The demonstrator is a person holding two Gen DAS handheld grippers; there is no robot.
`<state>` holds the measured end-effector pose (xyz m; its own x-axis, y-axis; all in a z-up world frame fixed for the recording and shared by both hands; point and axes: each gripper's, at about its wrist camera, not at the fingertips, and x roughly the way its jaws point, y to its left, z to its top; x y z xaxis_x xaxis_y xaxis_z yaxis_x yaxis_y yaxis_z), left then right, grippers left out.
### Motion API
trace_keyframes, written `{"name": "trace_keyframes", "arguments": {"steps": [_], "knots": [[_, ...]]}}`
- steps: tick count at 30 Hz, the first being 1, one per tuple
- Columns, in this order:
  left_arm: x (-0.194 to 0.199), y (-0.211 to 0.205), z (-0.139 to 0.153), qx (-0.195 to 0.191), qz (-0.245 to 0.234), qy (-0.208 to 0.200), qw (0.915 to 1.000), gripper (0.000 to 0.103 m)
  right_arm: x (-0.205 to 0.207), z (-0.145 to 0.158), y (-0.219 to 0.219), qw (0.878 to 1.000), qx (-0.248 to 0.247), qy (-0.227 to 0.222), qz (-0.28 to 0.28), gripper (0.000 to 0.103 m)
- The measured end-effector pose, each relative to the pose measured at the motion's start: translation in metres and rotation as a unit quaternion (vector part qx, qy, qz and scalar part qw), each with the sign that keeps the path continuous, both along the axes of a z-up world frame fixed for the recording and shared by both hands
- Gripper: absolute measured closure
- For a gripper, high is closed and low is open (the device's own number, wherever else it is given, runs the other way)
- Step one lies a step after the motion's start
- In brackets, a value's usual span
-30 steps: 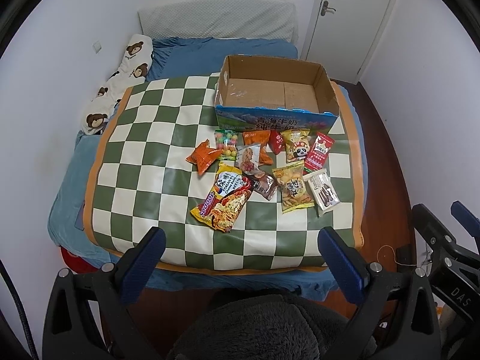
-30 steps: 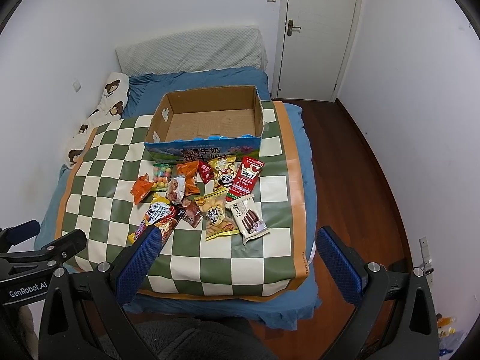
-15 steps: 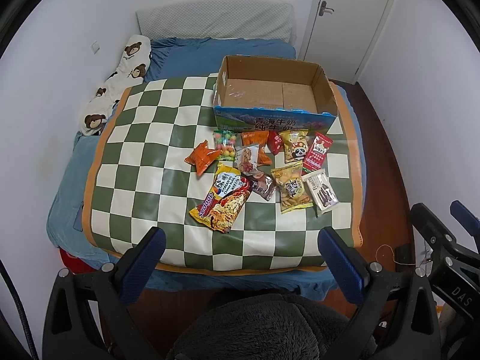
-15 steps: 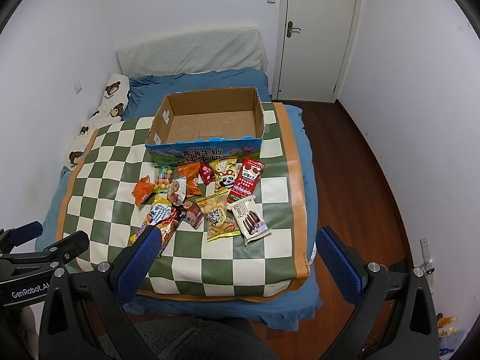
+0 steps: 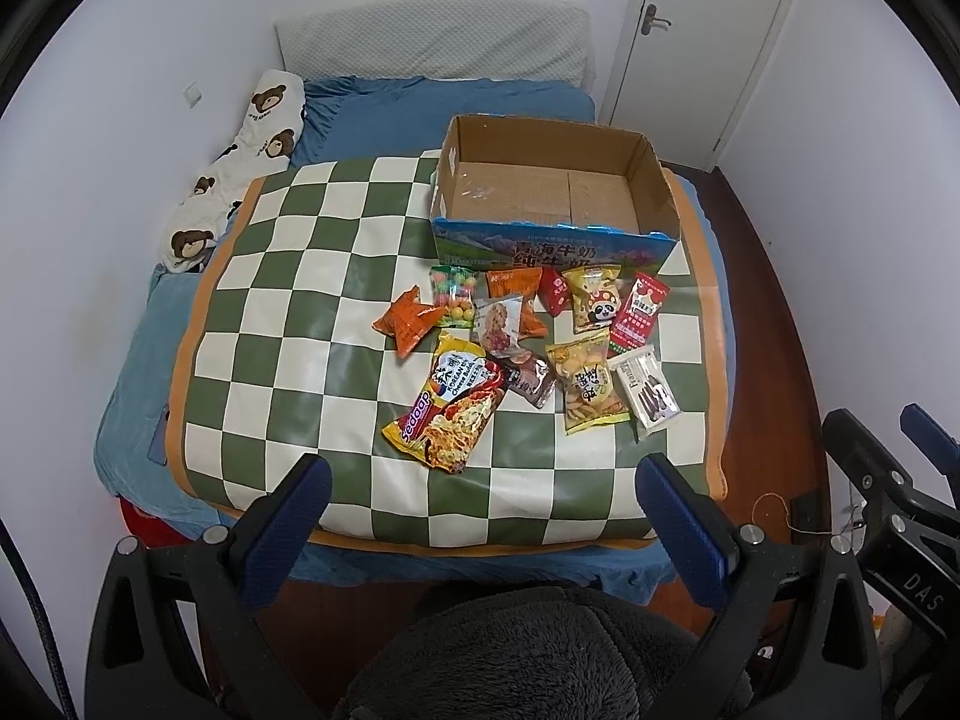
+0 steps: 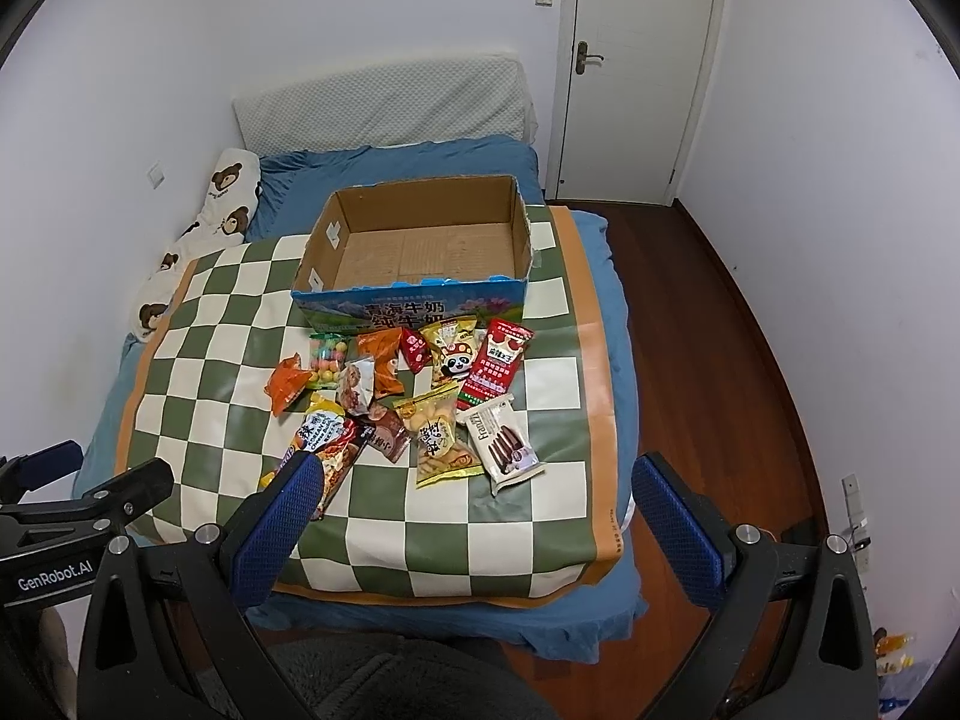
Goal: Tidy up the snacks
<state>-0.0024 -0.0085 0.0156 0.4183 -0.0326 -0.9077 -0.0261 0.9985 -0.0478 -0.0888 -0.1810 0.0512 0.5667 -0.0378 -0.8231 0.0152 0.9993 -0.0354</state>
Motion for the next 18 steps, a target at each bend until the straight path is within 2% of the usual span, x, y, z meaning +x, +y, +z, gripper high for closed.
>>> {"name": "trace_keyframes", "arguments": {"steps": [18], "knots": [[0.008, 0.003, 0.002, -0.002, -0.003, 0.0, 1.0, 0.0, 0.011, 0.0, 0.001, 1.0, 0.006, 0.002, 0.001, 0.0]]}}
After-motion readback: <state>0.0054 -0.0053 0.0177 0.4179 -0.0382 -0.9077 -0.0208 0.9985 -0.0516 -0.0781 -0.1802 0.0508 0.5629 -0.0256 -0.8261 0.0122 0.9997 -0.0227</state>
